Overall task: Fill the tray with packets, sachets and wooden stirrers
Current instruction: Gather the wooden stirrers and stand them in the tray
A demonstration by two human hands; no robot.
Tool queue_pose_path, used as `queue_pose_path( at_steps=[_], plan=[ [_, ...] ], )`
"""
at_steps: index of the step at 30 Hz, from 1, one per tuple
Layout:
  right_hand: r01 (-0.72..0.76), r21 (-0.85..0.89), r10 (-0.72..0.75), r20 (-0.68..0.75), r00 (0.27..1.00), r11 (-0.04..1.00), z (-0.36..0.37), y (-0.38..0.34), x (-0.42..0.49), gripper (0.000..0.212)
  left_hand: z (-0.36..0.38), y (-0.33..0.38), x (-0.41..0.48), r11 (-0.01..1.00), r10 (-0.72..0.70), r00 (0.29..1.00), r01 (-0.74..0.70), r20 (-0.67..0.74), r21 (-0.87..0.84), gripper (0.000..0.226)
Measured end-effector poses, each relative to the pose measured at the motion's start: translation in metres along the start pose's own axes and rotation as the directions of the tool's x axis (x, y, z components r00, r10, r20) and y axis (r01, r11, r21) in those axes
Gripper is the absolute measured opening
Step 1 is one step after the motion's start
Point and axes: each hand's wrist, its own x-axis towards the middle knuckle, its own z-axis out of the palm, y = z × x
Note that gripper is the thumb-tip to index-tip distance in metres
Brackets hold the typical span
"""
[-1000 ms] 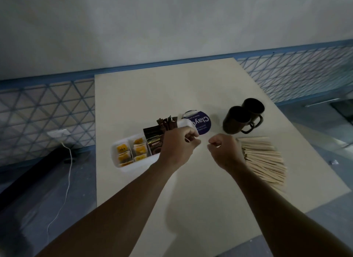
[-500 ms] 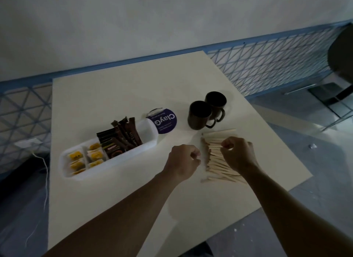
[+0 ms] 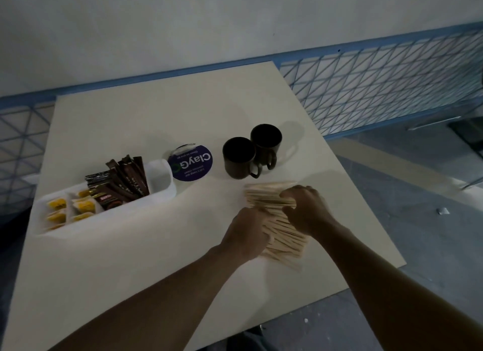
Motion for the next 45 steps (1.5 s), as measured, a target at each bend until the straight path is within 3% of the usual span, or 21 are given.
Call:
queue_pose_path(
  at_steps=[3,7,13,23,28,36,45],
  plan=[
    [0.073,-0.068,-0.07,0.048,0.996,0.995,0.0,0.0,0.005,0.009,0.006,0.002,-0.001,0.997,0.01,1.0,-0.011,0.024,0.072,0.05],
    [0.122,-0.103,-0.117,0.058,0.991,0.987,0.004,0.006,0.007,0.015,0.014,0.004,0.0,0.99,0.007,1.0,-0.006,-0.009,0.141,0.059],
    [0.13,-0.073,-0.127,0.043,0.991,0.989,0.007,0.011,0.006,0.02,0.022,0.003,0.003,0.977,-0.022,0.993,0.046,-0.118,0.207,0.043],
    [0.159,-0.092,-0.154,0.063,0.986,0.983,0.006,0.004,0.004,0.021,0.027,0.006,0.015,0.966,-0.015,0.989,0.051,-0.144,0.252,0.035],
    [0.177,-0.112,-0.165,0.102,0.981,0.978,0.005,0.0,0.005,0.018,0.024,0.009,0.015,0.973,0.001,0.978,0.047,-0.208,0.226,0.018],
    [0.165,-0.084,-0.154,0.125,0.98,0.983,0.006,-0.003,0.009,0.016,0.019,0.008,0.015,0.966,0.015,0.987,0.027,-0.163,0.256,0.022],
    [0.164,-0.103,-0.146,0.168,0.975,0.981,0.007,-0.002,0.013,0.024,0.018,0.005,0.016,0.961,0.002,0.987,0.042,-0.159,0.274,0.01]
  ],
)
